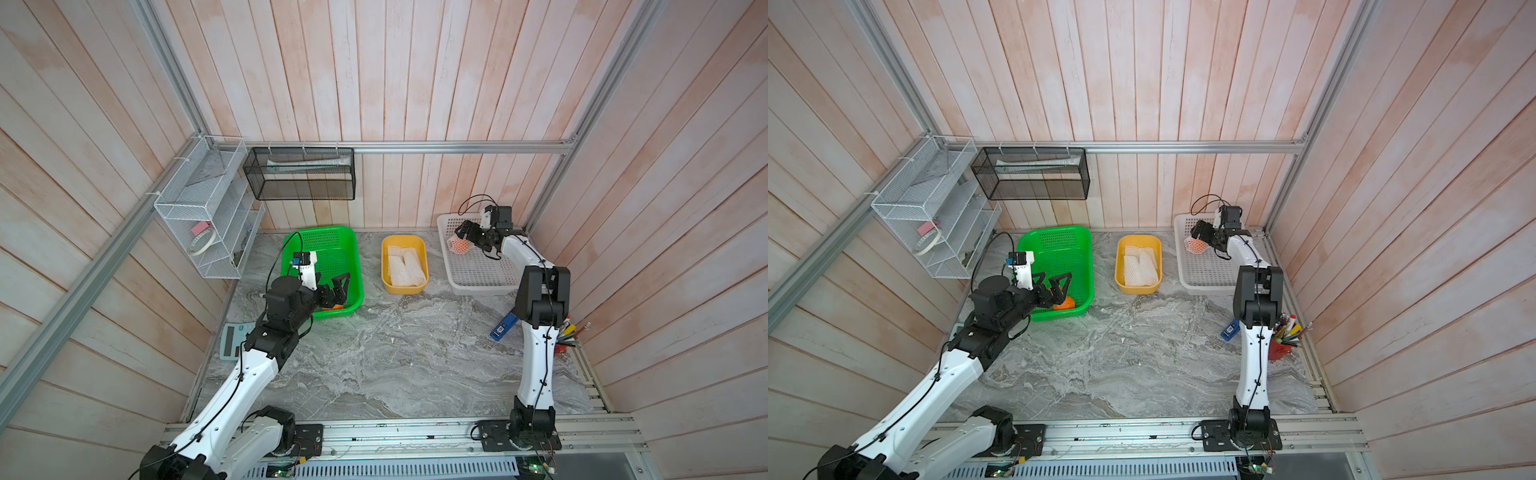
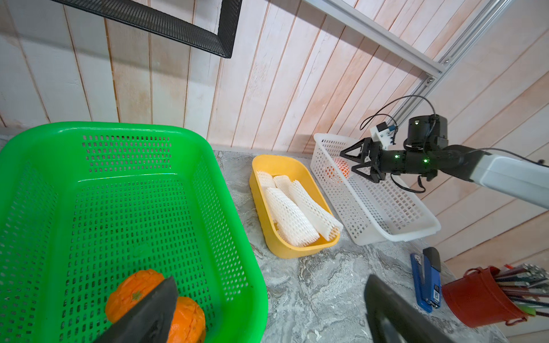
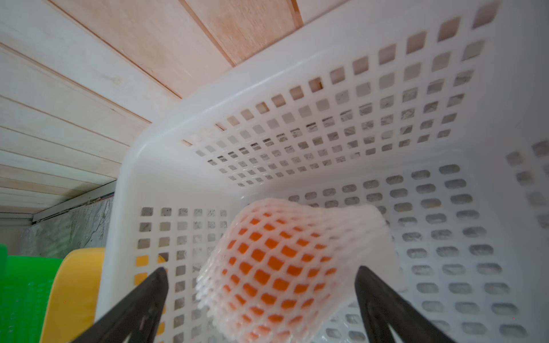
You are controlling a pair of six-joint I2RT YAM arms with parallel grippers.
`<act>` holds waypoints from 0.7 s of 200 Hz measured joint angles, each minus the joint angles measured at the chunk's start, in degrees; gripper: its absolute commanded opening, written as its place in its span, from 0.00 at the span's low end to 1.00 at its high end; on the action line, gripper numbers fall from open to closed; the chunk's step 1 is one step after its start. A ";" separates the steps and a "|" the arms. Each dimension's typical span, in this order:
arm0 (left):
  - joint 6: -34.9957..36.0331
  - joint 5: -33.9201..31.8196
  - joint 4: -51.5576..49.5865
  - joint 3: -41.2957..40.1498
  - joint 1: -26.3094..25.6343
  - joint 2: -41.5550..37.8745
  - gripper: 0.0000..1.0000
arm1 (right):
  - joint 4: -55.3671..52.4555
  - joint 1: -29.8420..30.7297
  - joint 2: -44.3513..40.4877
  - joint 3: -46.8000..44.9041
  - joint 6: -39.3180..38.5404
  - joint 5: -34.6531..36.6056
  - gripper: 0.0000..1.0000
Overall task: Remove foam nets from oranges
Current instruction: Pick up the orange from the basket.
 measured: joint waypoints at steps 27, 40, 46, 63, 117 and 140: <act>0.00 -0.02 -0.79 -0.76 -0.85 -1.66 1.00 | -2.73 0.00 3.50 4.85 0.00 0.44 0.98; -0.02 -0.02 -1.36 -1.29 -0.96 -2.45 1.00 | -4.07 0.00 4.83 7.30 0.02 0.61 0.98; -0.07 -0.04 -1.42 -1.60 -0.96 -2.82 1.00 | -4.55 0.00 5.49 8.46 0.00 0.66 0.98; -0.17 -0.17 -1.95 -2.14 -0.96 -3.61 1.00 | -5.40 0.00 6.78 10.84 0.00 0.66 0.98; -0.17 -0.85 -2.78 -2.43 -0.96 -4.09 1.00 | -8.07 0.46 7.19 11.41 -2.36 1.92 0.92; -0.17 -1.03 -2.78 -2.47 -0.96 -4.09 1.00 | -9.18 1.03 7.19 11.32 -3.98 4.09 0.87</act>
